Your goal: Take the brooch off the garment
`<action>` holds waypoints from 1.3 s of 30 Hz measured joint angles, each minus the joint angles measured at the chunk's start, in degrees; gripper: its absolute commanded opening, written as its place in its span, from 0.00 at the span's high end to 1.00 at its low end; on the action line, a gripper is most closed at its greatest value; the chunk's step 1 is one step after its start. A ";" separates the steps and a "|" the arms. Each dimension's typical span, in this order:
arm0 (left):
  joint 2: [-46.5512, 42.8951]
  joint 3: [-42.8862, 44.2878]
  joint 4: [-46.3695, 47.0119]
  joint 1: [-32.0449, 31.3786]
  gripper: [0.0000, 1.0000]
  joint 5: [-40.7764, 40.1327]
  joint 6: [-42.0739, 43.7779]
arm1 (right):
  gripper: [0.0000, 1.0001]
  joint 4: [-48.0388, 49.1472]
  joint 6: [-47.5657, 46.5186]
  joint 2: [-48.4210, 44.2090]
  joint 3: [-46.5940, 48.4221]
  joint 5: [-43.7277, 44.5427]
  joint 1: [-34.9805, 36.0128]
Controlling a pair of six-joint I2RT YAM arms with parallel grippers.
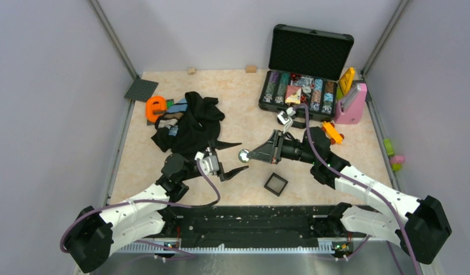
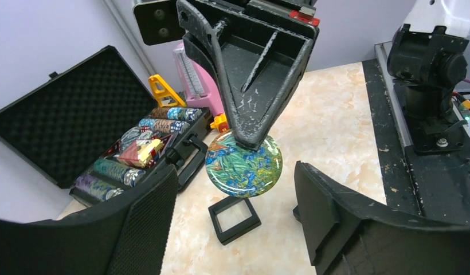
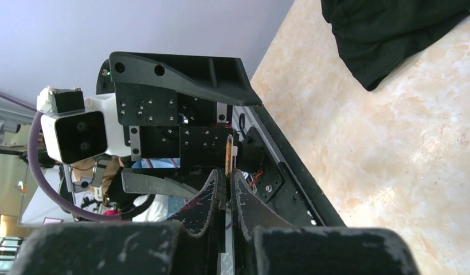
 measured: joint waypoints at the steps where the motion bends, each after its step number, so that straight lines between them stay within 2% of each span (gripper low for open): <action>1: 0.00 0.00 0.20 -0.02 0.26 0.44 -0.13 | 1.00 0.13 0.13 0.02 0.00 0.00 0.02; 10: -0.26 0.00 1.03 -0.17 0.29 2.36 -0.57 | 1.00 1.97 1.51 0.90 -0.09 -0.87 0.02; 13: -0.70 0.00 1.36 -0.24 0.39 2.36 -0.76 | 1.00 3.04 2.05 1.27 -0.83 -1.25 0.00; 15: -1.09 0.00 1.38 -0.26 0.40 2.47 -1.07 | 1.00 3.96 2.69 1.55 -1.57 -1.49 0.00; 17: -1.38 0.00 1.36 -0.33 0.40 2.64 -1.03 | 1.00 4.42 3.45 1.97 -1.84 -1.86 0.00; 23: -1.44 0.00 1.29 -0.57 0.31 2.84 -0.94 | 1.00 6.10 4.72 2.64 -1.86 -2.58 0.00; 39: -1.40 0.59 -0.07 -0.94 0.36 3.32 -0.92 | 1.00 7.04 5.44 2.64 -1.86 -2.73 0.00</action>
